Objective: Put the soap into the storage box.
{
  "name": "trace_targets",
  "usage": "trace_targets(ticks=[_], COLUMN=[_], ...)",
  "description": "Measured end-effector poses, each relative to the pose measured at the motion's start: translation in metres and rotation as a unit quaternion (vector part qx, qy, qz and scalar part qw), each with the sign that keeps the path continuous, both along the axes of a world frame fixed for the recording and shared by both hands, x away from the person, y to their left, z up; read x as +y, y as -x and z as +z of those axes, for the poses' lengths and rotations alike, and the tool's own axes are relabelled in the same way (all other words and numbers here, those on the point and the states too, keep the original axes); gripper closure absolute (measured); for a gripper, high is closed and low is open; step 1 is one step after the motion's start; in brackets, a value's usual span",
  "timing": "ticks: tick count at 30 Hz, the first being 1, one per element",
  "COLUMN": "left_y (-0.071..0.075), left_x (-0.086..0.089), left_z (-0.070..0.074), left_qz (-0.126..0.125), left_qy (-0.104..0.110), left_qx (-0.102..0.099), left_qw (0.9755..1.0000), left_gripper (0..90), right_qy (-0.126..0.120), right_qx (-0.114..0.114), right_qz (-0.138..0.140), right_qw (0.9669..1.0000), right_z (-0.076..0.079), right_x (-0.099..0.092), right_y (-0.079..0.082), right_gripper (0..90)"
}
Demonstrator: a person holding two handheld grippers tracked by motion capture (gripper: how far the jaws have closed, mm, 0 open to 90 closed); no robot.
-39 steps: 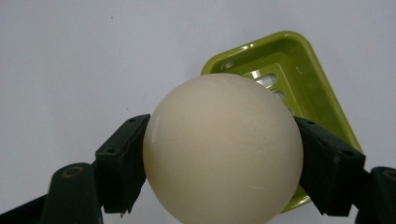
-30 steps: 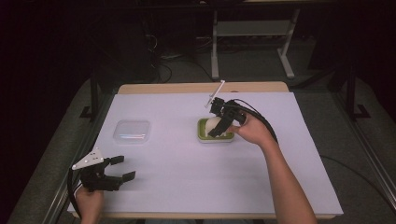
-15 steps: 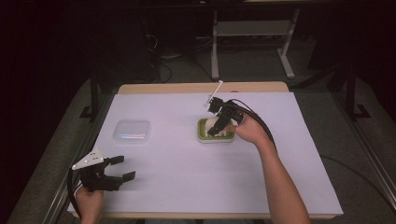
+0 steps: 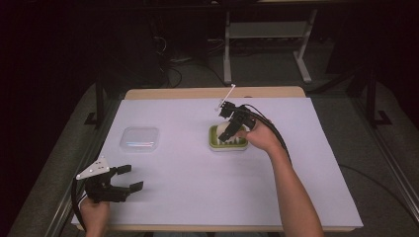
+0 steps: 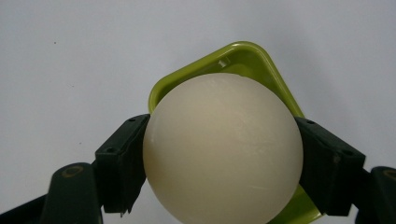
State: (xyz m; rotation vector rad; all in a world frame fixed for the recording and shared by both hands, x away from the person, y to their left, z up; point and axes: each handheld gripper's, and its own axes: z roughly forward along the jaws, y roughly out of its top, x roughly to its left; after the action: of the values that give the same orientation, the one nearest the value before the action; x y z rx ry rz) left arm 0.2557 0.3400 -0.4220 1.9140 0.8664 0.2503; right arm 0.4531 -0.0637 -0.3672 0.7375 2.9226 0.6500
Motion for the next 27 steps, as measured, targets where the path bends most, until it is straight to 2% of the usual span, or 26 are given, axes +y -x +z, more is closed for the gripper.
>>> trace_targets(ticks=[13,27], left_y=[0.0,0.001], left_x=[0.0,-0.001], left_z=[0.0,0.0], left_qz=[-0.003,0.0], left_qy=[-0.002,0.006], left_qx=[-0.002,0.001], left_qw=[1.0,1.0], left_gripper=[13.2,13.2], right_qy=[0.005,0.006], right_qx=[0.007,0.007], right_qz=[-0.009,-0.023], right_qw=[0.9999,0.9997], right_z=[-0.007,-0.011], right_x=[0.002,0.002], right_y=[-0.005,-0.01], right_gripper=[23.9,23.9])
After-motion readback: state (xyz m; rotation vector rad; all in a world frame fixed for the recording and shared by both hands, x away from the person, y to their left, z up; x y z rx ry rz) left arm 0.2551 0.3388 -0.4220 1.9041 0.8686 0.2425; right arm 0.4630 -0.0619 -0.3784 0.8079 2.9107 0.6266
